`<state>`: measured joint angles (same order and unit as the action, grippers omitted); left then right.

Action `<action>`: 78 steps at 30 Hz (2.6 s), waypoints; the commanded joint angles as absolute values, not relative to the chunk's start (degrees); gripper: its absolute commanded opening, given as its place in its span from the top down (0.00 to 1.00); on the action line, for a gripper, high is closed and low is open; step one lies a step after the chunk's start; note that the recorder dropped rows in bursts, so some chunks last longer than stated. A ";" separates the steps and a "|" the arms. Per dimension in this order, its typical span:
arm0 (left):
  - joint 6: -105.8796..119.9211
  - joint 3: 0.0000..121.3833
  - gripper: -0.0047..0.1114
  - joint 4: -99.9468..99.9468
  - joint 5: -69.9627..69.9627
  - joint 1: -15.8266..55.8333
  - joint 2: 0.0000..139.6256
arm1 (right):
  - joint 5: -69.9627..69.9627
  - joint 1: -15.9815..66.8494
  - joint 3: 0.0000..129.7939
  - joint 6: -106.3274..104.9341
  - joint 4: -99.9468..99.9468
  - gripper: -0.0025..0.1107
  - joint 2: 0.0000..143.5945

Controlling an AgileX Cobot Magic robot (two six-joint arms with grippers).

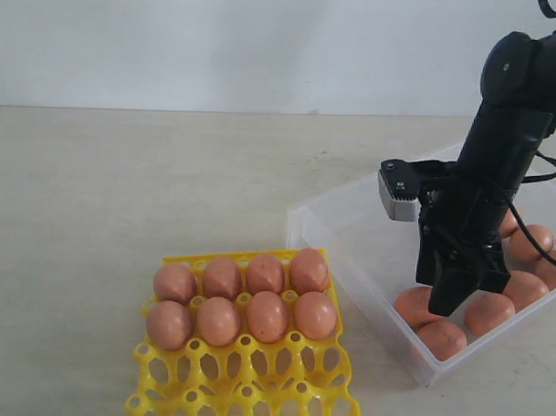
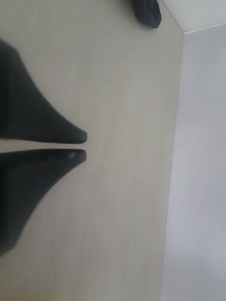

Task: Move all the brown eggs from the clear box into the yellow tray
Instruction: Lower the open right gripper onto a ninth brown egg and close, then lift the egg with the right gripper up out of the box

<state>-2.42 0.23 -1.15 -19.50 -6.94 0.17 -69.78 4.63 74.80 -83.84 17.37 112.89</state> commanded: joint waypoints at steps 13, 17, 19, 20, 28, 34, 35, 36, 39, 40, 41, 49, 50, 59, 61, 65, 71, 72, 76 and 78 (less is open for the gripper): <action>-2.18 0.00 0.92 -1.15 -19.34 -6.76 0.00 | -66.23 4.64 74.64 -86.02 17.59 0.57 112.70; -2.18 0.00 0.92 -1.15 -19.34 -6.76 0.00 | -65.11 4.64 74.64 -86.02 17.59 0.57 112.70; -2.18 0.00 0.92 -1.15 -19.34 -6.76 0.00 | -65.11 4.64 74.64 -86.02 17.59 0.57 112.70; -2.18 0.00 0.92 -1.15 -19.34 -6.76 0.00 | -65.11 4.64 74.64 -86.02 17.59 0.57 112.70; -2.18 0.00 0.92 -1.15 -19.34 -6.76 0.00 | -66.21 4.64 74.64 -86.02 17.69 0.57 112.70; -2.18 0.00 0.92 -1.15 -19.34 -6.76 0.00 | -66.22 4.64 74.64 -86.02 18.16 0.57 113.15; -2.18 0.00 0.92 -1.15 -19.34 -6.76 0.00 | -66.35 4.64 74.64 -86.02 18.44 0.57 113.67; -2.18 0.00 0.92 -1.15 -19.34 -6.76 0.00 | -66.62 4.64 74.64 -86.02 18.73 0.57 114.41; -2.18 0.00 0.92 -1.15 -19.34 -6.76 0.00 | -67.18 4.64 74.64 -86.02 19.20 0.57 116.56; -2.18 0.00 0.92 -1.15 -19.34 -6.76 0.00 | -67.17 4.64 74.64 -85.79 19.04 0.57 117.30; -2.18 0.00 0.92 -1.15 -19.34 -6.76 0.00 | -67.20 4.64 74.64 -85.33 18.92 0.57 117.88; -2.18 0.00 0.92 -1.15 -19.34 -6.76 0.00 | -65.86 4.64 74.64 -85.10 18.80 0.57 120.78; -2.18 0.00 0.92 -1.15 -19.34 -6.76 0.00 | -65.26 4.64 74.64 -84.96 18.80 0.58 120.93; -2.18 0.00 0.92 -1.15 -19.34 -6.76 0.00 | -63.32 4.64 74.64 -76.06 19.37 0.98 120.93; -2.18 0.00 0.92 -1.15 -19.34 -6.76 0.00 | -60.96 4.64 74.64 -69.87 20.03 0.98 120.93; -2.18 0.00 0.92 -1.15 -19.34 -6.76 0.00 | -55.50 4.53 74.64 -56.86 20.59 0.98 119.68; -2.18 0.00 0.92 -1.15 -19.34 -6.76 0.00 | -53.83 4.53 74.64 -55.89 26.51 0.98 115.46; -2.18 0.00 0.92 -1.15 -19.34 -6.76 0.00 | -53.31 4.53 74.64 -55.89 27.88 0.98 114.95; -2.18 0.00 0.92 -1.15 -19.34 -6.76 0.00 | -50.70 4.53 74.64 -54.11 34.42 0.98 112.61; -2.18 0.00 0.92 -1.15 -19.34 -6.76 0.00 | -49.35 4.53 74.27 -53.06 36.85 0.98 112.08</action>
<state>-2.42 0.23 -1.15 -19.50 -6.94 0.17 -51.18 4.63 74.77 -54.51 33.37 113.64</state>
